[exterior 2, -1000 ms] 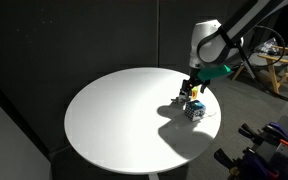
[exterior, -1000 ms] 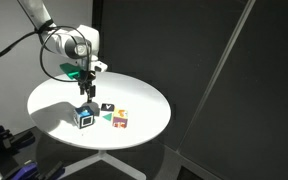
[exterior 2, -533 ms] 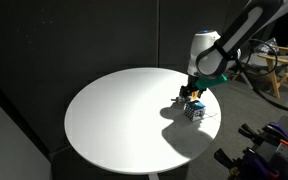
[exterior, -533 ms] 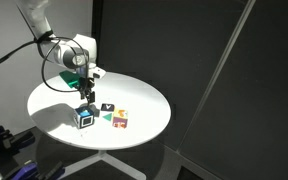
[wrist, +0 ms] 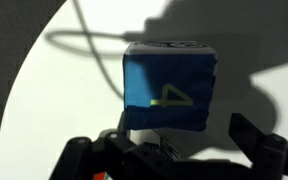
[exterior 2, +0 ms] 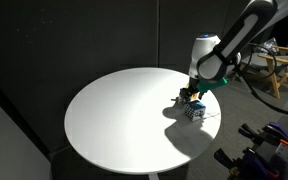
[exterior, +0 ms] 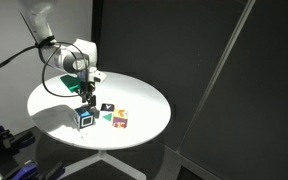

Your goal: Move the plush block to the left

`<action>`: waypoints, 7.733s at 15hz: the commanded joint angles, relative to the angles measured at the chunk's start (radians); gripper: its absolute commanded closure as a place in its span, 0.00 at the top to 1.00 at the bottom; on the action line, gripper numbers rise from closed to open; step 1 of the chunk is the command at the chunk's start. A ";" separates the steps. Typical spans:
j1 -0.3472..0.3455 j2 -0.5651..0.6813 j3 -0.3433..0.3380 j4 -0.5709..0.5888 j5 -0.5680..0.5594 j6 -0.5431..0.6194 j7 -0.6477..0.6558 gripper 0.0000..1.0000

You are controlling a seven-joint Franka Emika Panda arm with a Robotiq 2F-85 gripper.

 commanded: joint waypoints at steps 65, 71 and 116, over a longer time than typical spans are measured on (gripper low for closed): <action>0.088 -0.202 0.103 0.154 0.034 -0.357 0.700 0.04; 0.082 -0.182 0.111 0.148 0.016 -0.343 0.687 0.13; 0.274 0.005 0.195 0.073 -0.036 -0.168 0.935 0.07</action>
